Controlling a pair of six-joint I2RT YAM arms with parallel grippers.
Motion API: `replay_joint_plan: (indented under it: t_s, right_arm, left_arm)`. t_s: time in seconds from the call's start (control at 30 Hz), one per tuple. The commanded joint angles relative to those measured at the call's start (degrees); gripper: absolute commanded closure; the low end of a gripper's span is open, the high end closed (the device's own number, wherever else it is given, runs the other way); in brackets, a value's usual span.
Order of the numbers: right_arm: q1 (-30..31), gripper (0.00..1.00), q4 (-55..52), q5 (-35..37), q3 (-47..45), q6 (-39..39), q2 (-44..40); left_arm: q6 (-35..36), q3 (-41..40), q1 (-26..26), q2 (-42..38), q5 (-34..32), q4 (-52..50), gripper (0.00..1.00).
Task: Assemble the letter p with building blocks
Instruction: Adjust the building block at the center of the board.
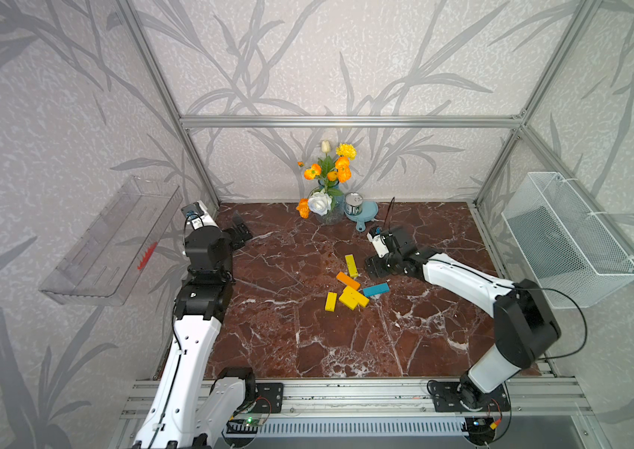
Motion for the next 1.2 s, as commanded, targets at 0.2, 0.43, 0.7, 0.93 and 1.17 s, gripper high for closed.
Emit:
replay_joint_plan:
  t_s: [0.2,0.43,0.7,0.93,1.17]
  right_arm:
    - [0.4,0.25,-14.2,-9.8,19.7,-1.5,18.1]
    - [2.2,0.25,-18.8,-5.2,24.2,-3.2,22.1]
    - [3.6,0.26,-20.2,-2.8,28.0,-3.5,26.0]
    - [3.6,0.28,-21.4,-0.5,32.8,-4.3,29.4]
    - [3.4,0.31,-22.0,0.6,35.7,-4.3,32.2]
  left_arm:
    - [-1.9,0.5,0.2,2.0,1.5,-5.7,0.00]
    - [-1.2,-0.2,0.2,2.6,3.7,-6.6,0.00]
    - [-2.4,-1.8,0.3,2.8,4.3,-5.1,0.00]
    - [-2.7,-1.6,0.3,4.0,5.3,-4.6,0.00]
    - [-2.8,-1.7,0.3,4.2,5.3,-4.5,0.00]
